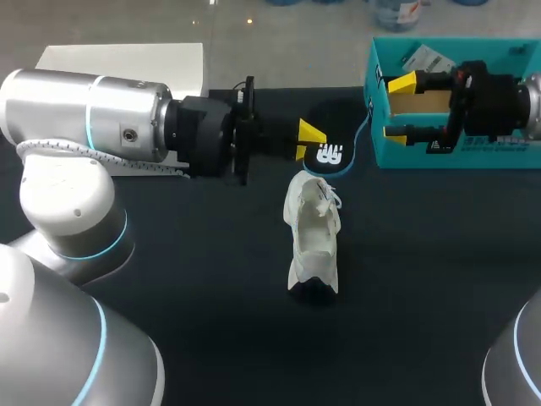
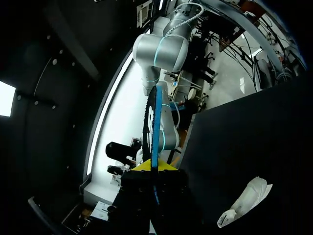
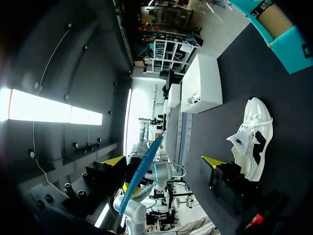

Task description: Take the shoe out of the shoebox, open the shoe tongue, remove and reinsert the insole, then place the shoe into the shoebox

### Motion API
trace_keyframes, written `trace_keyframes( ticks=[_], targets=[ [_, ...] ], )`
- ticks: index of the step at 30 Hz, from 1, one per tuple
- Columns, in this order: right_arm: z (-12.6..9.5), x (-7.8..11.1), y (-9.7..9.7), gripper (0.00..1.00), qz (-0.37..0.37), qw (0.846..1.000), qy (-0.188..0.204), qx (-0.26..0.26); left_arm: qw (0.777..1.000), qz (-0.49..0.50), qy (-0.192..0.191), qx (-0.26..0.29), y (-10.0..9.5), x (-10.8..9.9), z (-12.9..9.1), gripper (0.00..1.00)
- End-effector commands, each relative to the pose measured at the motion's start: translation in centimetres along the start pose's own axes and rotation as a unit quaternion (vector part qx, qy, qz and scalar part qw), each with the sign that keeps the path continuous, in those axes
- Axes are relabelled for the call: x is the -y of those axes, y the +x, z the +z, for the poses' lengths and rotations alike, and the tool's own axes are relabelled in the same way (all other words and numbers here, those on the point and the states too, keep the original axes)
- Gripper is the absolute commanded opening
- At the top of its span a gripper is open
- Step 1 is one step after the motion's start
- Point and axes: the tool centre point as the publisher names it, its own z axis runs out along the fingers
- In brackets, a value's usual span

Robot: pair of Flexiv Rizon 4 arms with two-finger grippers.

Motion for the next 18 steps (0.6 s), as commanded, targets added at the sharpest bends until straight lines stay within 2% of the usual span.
trace_keyframes(
  ticks=[1,7,9,18],
  targets=[
    [0.1,0.1,0.0,1.0,0.0,1.0,-0.001,0.0,0.994,0.095,-0.028,-0.043,0.7,-1.3,-0.1,0.0],
    [0.1,0.1,0.0,1.0,0.0,1.0,-0.001,0.0,0.984,0.162,-0.041,-0.064,2.0,-2.8,0.1,0.0],
    [0.4,0.0,0.2,1.0,0.001,1.0,0.006,0.009,0.978,0.185,-0.042,-0.086,2.5,-3.3,0.3,0.0],
    [1.6,-0.3,0.7,1.0,-0.006,1.0,0.007,0.01,0.981,0.161,-0.046,-0.095,3.7,-5.0,2.2,0.0]
  ],
)
